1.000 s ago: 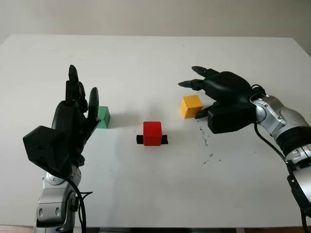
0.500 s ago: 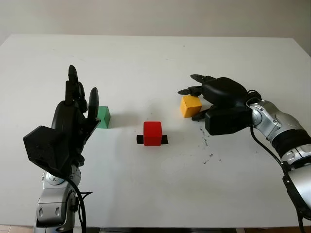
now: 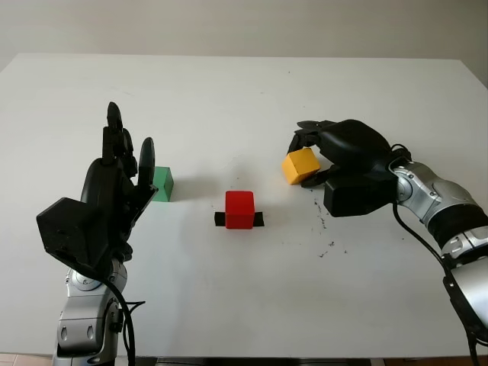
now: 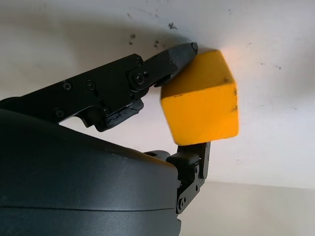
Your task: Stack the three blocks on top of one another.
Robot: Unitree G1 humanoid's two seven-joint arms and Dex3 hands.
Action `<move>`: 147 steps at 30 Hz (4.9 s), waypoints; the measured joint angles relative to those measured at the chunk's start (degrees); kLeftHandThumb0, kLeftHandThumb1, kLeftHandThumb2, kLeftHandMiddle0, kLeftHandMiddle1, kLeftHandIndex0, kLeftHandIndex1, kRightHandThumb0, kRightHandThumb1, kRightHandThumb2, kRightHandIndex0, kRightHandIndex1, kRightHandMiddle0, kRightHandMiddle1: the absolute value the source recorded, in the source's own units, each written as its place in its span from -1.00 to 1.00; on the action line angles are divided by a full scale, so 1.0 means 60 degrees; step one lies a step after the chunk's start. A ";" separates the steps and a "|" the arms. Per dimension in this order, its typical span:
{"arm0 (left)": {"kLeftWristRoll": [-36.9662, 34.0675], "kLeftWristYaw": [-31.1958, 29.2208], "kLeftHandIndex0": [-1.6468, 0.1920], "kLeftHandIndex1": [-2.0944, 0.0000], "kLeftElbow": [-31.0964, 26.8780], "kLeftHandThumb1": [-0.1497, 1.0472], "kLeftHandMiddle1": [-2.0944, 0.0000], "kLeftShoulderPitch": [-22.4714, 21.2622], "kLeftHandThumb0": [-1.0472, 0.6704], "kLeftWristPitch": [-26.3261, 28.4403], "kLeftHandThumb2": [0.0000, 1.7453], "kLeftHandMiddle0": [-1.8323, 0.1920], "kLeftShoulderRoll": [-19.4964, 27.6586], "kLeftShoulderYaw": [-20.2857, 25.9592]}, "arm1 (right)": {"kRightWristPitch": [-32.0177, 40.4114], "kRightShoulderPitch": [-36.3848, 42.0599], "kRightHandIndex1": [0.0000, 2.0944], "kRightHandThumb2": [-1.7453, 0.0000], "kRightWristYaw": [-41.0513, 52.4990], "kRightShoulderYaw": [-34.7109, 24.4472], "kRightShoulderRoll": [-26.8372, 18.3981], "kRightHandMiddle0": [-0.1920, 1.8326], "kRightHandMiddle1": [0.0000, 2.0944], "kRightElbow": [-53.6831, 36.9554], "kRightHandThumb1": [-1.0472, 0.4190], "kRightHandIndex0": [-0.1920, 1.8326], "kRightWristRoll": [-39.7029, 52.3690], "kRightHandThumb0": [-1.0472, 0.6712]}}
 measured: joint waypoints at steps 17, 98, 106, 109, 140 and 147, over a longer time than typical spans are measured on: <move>0.0022 0.0004 1.00 1.00 0.0000 1.00 1.00 0.0001 -0.54 -0.0002 -0.31 1.00 -0.0006 -0.0030 | -0.0791 -0.0536 -0.95 0.94 0.3494 -0.1294 0.0317 -0.33 0.07 -0.0333 -0.82 -0.50 0.2917 -0.17; 0.0119 0.0400 1.00 1.00 -0.0212 1.00 0.99 0.0209 -0.51 -0.0062 -0.27 1.00 -0.0410 -0.0236 | -0.3094 -0.2617 -0.95 0.94 0.8763 -0.0641 0.1764 -0.50 0.46 -0.1422 -0.90 -0.64 0.3441 -0.28; 0.0125 0.0374 1.00 1.00 -0.0212 1.00 1.00 0.0212 -0.51 -0.0062 -0.26 1.00 -0.0409 -0.0238 | -0.3379 -0.2625 -0.95 0.94 0.8428 -0.0495 0.1755 -0.52 0.47 -0.1402 -0.90 -0.64 0.3063 -0.28; 0.0149 0.0374 1.00 1.00 -0.0212 1.00 1.00 0.0214 -0.52 -0.0058 -0.27 1.00 -0.0409 -0.0238 | -0.3450 -0.2645 -0.95 0.94 0.8287 -0.0429 0.1755 -0.51 0.44 -0.1332 -0.90 -0.63 0.2955 -0.27; 0.0087 0.0365 1.00 1.00 -0.0212 1.00 1.00 0.0263 -0.51 -0.0057 -0.27 1.00 -0.0410 -0.0230 | -0.3813 -0.2984 -0.96 0.94 0.8268 -0.0289 0.1711 -0.49 0.44 -0.0982 -0.88 -0.67 0.2612 -0.27; 0.0110 0.0371 1.00 1.00 -0.0212 1.00 1.00 0.0263 -0.51 -0.0056 -0.26 1.00 -0.0410 -0.0233 | -0.3829 -0.3000 -0.96 0.94 0.8423 -0.0289 0.1705 -0.47 0.43 -0.0981 -0.87 -0.68 0.2673 -0.30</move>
